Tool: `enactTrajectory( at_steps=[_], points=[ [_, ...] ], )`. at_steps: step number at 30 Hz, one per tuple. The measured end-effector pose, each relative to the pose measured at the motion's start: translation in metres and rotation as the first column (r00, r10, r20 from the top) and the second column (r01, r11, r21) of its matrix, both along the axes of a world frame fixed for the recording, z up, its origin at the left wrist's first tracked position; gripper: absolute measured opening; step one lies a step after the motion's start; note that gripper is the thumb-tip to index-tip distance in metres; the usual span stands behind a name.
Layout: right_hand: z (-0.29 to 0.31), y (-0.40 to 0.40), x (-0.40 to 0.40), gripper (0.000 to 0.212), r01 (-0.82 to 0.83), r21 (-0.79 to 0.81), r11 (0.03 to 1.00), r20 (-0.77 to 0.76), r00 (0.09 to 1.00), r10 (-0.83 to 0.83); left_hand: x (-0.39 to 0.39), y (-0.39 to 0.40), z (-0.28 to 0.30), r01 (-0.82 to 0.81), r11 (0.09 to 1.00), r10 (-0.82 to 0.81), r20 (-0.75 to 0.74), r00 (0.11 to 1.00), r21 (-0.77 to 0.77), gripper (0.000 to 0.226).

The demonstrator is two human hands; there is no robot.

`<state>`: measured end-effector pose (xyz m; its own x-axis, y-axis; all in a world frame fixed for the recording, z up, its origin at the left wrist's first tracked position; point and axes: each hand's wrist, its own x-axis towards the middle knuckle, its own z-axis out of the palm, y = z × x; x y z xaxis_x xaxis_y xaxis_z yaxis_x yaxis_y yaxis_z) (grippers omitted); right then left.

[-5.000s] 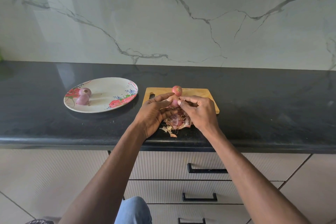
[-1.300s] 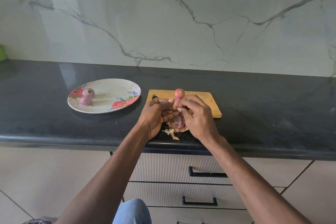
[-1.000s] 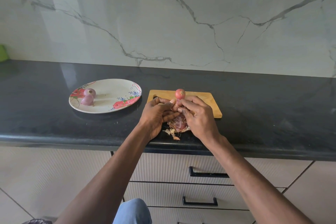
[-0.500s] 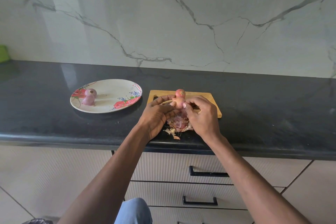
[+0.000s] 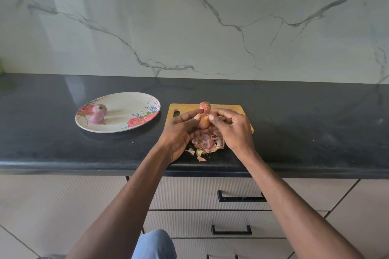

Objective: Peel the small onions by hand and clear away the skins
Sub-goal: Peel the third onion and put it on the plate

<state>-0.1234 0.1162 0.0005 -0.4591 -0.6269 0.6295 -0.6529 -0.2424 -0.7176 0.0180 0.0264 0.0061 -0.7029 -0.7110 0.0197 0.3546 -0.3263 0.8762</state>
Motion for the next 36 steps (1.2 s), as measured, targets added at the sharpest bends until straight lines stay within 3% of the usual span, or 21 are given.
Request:
enactTrajectory(
  at_steps=[4,9,17,26,31,36],
  points=[
    [-0.001,0.000,0.002,0.017,0.013,-0.013,1.000,-0.078,0.997,-0.014,0.000,0.001,-0.001,-0.021,1.000,0.021,-0.002,1.000,-0.023,0.032],
    [-0.005,-0.002,0.006,0.017,0.045,-0.049,0.998,-0.147,0.988,-0.052,-0.001,0.001,-0.002,-0.071,0.996,0.072,0.026,0.997,-0.045,0.016],
    [-0.007,0.000,0.008,0.004,0.074,-0.062,0.995,-0.270,0.959,-0.088,-0.001,-0.001,-0.003,-0.036,0.992,0.050,0.113,0.992,-0.124,0.020],
    [-0.006,-0.001,0.012,0.018,0.179,-0.084,0.980,-0.423,0.884,-0.198,-0.001,-0.003,-0.006,0.003,0.980,0.028,0.153,0.988,-0.197,0.029],
    [-0.009,-0.001,0.011,0.012,0.186,-0.099,0.978,-0.406,0.889,-0.210,0.002,0.002,-0.001,0.039,0.989,-0.023,0.110,0.994,-0.146,0.033],
    [-0.005,0.002,0.009,0.001,0.105,-0.062,0.993,-0.202,0.972,-0.116,0.002,0.004,0.003,0.034,0.997,-0.030,0.067,0.997,-0.063,0.031]
  ],
)
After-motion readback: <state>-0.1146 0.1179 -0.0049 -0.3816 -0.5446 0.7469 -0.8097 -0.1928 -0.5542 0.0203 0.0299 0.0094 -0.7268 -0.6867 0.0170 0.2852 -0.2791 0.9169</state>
